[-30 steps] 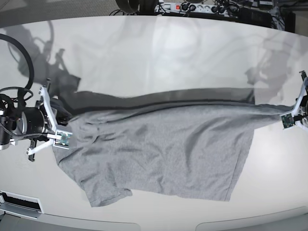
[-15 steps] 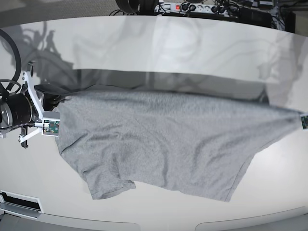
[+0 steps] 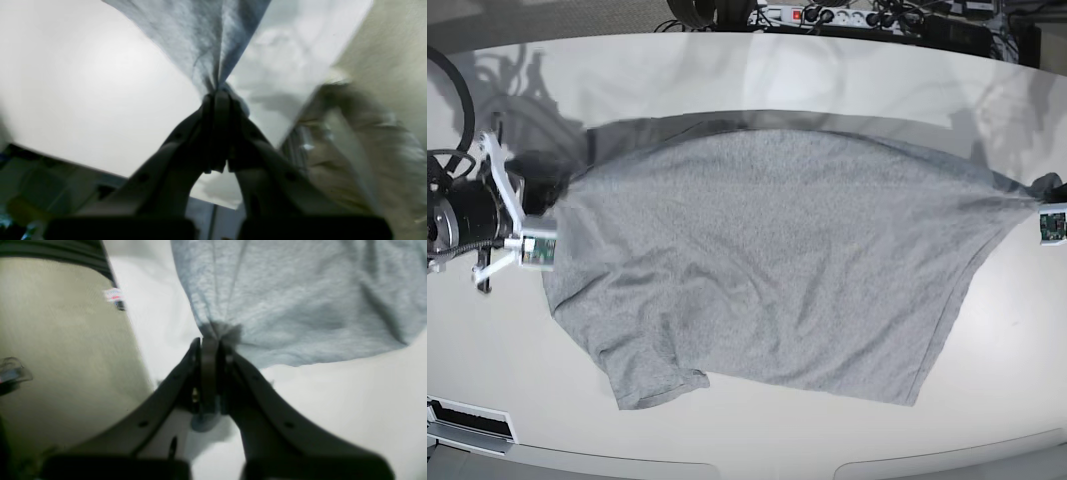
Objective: Layout the t-shirt on the table in an organized manner, then fold the t-shirt properly
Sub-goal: 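Stretch the shirt between both grippers and lay it flat, then release the shirt with the right gripper and grasp its collar-side edge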
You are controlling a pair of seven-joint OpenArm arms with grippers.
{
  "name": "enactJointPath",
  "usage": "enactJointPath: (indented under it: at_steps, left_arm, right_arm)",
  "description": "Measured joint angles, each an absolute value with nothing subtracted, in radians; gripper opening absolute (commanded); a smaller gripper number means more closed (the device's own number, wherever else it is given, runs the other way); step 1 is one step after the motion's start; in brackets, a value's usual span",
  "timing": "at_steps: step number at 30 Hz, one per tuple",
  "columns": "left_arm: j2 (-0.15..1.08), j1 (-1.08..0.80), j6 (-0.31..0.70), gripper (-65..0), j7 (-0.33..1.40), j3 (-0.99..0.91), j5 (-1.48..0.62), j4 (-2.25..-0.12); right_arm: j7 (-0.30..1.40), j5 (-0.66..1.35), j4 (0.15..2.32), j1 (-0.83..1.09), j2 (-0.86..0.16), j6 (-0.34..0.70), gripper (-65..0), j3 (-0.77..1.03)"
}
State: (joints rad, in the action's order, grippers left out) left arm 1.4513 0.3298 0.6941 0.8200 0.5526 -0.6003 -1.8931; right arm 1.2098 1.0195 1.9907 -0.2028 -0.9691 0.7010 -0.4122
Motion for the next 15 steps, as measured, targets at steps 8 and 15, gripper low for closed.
enactJointPath:
  at_steps: [8,15]
  left_arm:
    - [1.309,0.329,0.637,-65.0,0.766,0.556,-0.539,-1.705]
    - [1.263,0.329,0.633,-65.0,0.764,0.555,-0.534,-1.632]
  right_arm:
    - [0.908,0.691,1.981,-0.223,-0.952,0.598,-32.4,-0.411]
    - [0.896,0.513,1.98,-0.315,-0.896,0.347,-24.3,-0.41]
